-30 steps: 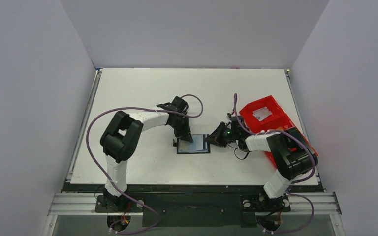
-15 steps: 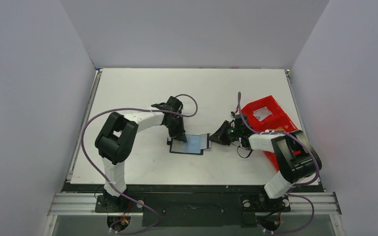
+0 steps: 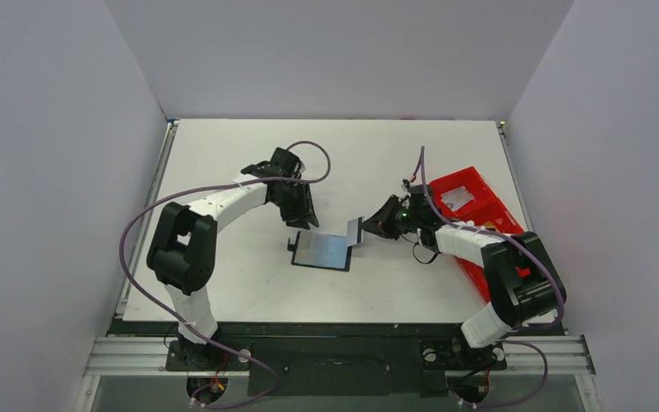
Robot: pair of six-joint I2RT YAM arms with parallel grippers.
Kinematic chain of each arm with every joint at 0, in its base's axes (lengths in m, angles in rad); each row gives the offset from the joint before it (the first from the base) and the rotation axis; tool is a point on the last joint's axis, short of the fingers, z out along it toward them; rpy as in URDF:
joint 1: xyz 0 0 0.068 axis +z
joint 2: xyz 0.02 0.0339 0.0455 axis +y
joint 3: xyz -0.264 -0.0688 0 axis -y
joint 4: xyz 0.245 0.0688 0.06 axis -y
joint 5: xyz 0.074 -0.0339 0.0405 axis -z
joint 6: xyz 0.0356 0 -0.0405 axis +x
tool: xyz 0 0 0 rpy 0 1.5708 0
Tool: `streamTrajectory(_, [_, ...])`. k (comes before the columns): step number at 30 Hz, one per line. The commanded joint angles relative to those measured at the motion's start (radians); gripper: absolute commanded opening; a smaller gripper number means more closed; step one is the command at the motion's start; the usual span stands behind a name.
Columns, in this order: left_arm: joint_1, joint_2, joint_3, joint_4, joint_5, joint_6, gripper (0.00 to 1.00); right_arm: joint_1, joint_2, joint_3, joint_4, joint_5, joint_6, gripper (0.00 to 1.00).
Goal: Take the credit cards out of the card holder
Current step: Place the credit card in the storage box.
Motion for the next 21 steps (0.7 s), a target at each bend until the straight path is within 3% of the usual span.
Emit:
streamTrajectory(1, [0.029, -0.072, 0.036, 0.068, 0.153, -0.004, 0.33, -0.005, -0.058, 0.082, 0.043, -0.041, 0.061, 0.00])
streamTrajectory(4, [0.056, -0.072, 0.013, 0.187, 0.293, -0.071, 0.34, -0.002, -0.066, 0.099, 0.083, -0.076, 0.109, 0.00])
streamTrajectory(9, [0.077, -0.072, -0.010, 0.347, 0.413, -0.147, 0.38, 0.015, -0.069, 0.124, 0.164, -0.117, 0.195, 0.00])
streamTrajectory(21, [0.106, -0.071, -0.071, 0.564, 0.523, -0.293, 0.40, 0.065, -0.044, 0.138, 0.308, -0.153, 0.324, 0.00])
